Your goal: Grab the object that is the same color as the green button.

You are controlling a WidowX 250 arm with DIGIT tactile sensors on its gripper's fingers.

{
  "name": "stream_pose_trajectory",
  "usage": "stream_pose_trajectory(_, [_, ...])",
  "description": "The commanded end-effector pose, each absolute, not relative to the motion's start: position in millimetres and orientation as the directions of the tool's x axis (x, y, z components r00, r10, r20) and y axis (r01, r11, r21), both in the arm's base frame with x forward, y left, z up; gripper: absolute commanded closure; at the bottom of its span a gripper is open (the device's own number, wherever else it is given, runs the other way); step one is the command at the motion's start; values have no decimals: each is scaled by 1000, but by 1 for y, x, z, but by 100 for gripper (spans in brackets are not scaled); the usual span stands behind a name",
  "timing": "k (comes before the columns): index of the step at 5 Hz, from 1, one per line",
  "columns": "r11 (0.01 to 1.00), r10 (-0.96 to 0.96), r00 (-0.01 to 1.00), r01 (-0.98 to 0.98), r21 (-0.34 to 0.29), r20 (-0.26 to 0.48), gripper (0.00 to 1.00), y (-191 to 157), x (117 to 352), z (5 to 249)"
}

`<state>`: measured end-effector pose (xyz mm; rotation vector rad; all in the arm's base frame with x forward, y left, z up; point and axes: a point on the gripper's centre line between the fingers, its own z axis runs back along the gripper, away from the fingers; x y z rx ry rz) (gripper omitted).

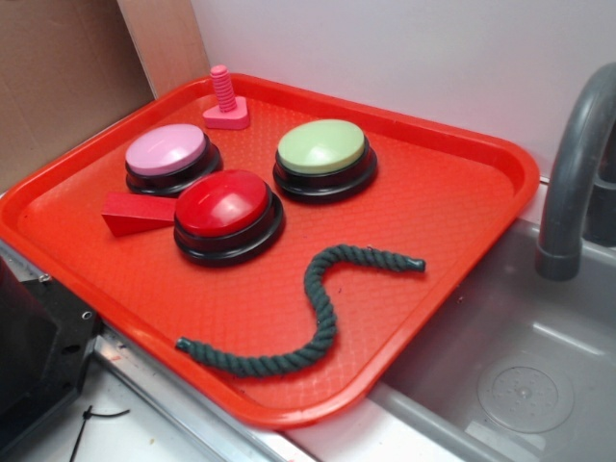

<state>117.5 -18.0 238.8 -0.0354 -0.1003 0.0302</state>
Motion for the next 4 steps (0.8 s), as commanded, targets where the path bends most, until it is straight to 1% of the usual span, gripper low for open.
stream_pose_trajectory(1, [999, 32, 995, -28, -37, 100, 0, -18, 118, 239])
stream_pose_trajectory(2, [982, 183, 980, -178, -55, 82, 0, -35, 124, 226])
stream_pose_trajectory(3, [914, 406, 910, -401, -67, 88, 0, -47, 132, 208])
stream_pose_trajectory(4, [858, 510, 857, -501, -110, 78, 0, -62, 145, 185])
